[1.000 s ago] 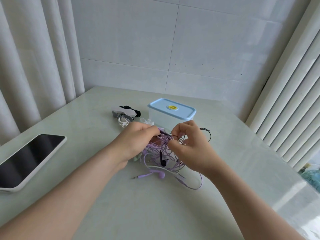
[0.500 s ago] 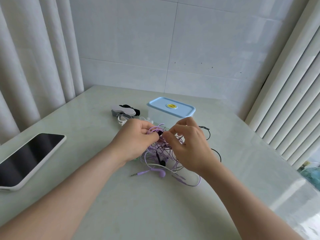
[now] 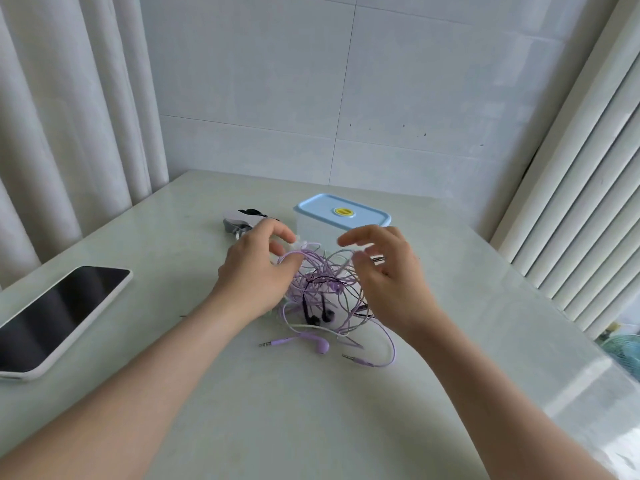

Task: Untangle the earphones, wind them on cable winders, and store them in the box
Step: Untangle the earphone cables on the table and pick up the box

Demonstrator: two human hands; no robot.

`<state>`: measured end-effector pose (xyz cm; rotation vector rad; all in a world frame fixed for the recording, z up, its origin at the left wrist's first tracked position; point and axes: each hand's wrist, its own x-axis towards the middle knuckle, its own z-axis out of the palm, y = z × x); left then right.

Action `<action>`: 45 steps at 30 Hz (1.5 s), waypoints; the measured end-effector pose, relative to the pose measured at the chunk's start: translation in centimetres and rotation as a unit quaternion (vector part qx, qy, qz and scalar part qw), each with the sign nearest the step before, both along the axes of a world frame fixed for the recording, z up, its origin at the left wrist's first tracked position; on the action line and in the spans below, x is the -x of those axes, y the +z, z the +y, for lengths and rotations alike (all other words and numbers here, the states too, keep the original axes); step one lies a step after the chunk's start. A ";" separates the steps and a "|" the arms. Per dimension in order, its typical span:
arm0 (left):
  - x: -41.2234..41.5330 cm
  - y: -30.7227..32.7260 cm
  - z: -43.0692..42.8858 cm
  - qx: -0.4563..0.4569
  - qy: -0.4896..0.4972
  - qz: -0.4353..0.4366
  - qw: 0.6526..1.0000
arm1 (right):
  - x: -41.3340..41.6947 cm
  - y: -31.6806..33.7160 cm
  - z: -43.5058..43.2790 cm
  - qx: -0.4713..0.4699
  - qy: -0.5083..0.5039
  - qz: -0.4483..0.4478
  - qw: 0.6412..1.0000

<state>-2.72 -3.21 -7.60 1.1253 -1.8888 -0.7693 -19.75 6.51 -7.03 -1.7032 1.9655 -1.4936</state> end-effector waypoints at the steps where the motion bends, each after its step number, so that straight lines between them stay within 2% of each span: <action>1: -0.1 0.0 0.0 0.013 -0.013 -0.011 1.000 | 0.2 0.2 0.1 -0.009 -0.027 0.002 1.000; 4: -0.1 -0.2 0.0 0.044 -0.046 -0.033 0.997 | 0.9 0.4 0.2 -0.051 -0.091 0.039 0.994; 6: 0.0 -0.2 0.0 0.063 -0.052 -0.041 0.996 | 1.2 0.6 0.3 -0.080 -0.098 0.043 0.991; 13: 0.2 -0.6 -0.3 0.131 -0.025 -0.104 0.986 | 0.6 1.0 1.2 -0.105 -0.003 0.066 0.992; 17: 0.1 -0.3 -0.4 0.120 -0.025 -0.161 0.979 | 0.3 0.8 1.0 -0.098 0.006 0.102 0.990; 20: 0.0 0.0 -0.3 0.098 -0.043 -0.195 0.975 | 0.6 0.2 0.9 -0.093 0.000 0.188 0.978; 22: -0.3 0.4 -0.3 0.079 -0.069 -0.213 0.971 | 0.7 -0.1 0.8 -0.132 0.010 0.224 0.966; 24: -0.6 0.6 -0.2 0.072 -0.088 -0.235 0.965 | 0.6 -0.2 0.8 -0.155 0.022 0.224 0.962; 27: -1.0 0.4 -0.3 0.083 -0.101 -0.263 0.956 | 0.4 0.2 0.7 -0.109 0.010 0.164 0.980; 31: -0.9 0.4 -0.2 0.101 -0.106 -0.244 0.959 | 0.4 1.1 0.6 -0.042 -0.005 -0.001 0.999; 34: -0.6 0.2 -0.4 0.093 -0.127 -0.202 0.967 | 0.4 1.3 0.7 -0.028 0.039 -0.114 0.992; 36: -0.6 0.2 -0.6 0.055 -0.168 -0.154 0.972 | 0.5 1.2 0.8 -0.007 0.071 -0.151 0.986; 40: -0.5 0.5 -0.5 -0.026 -0.221 -0.058 0.973 | 0.7 0.9 0.5 0.001 0.090 -0.121 0.989; 45: -0.5 0.6 -0.6 -0.056 -0.233 -0.028 0.970 | 0.6 1.1 1.0 -0.003 0.053 0.059 0.997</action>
